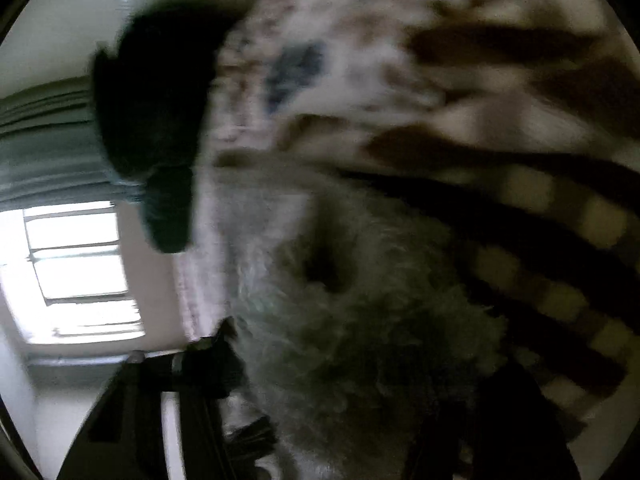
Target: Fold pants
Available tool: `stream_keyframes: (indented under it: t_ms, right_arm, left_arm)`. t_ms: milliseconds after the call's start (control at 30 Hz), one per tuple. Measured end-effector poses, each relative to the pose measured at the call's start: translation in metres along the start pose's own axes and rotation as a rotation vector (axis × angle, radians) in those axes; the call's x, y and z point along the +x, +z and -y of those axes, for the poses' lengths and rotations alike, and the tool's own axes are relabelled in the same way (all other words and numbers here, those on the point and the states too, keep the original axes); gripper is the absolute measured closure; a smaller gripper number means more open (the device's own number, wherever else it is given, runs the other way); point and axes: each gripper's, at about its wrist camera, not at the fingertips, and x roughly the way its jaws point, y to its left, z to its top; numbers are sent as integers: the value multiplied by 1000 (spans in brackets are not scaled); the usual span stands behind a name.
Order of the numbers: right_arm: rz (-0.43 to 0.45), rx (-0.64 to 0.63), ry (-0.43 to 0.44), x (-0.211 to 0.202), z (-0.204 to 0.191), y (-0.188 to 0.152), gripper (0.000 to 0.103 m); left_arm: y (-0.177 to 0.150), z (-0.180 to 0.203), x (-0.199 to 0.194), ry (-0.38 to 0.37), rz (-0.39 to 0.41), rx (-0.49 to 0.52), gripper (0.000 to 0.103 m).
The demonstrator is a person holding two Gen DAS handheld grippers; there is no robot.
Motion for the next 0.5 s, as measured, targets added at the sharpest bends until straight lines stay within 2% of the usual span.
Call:
stream_keyframes:
  t_ms: [133, 167, 233, 333, 500]
  right_arm:
    - [-66, -10, -90, 29, 4, -2, 54]
    - [-60, -8, -113, 34, 5, -4, 57]
    - [-34, -3, -134, 34, 3, -5, 84]
    - [26, -41, -169, 26, -21, -13, 86]
    - [46, -116, -211, 20, -73, -38, 87]
  left_arm:
    - [8, 1, 1, -27, -44, -28, 0]
    - [10, 3, 2, -26, -57, -27, 0]
    - [13, 5, 1, -35, -73, -34, 0]
    - [17, 4, -8, -59, -89, -59, 0]
    - [15, -7, -35, -80, -71, -127, 0]
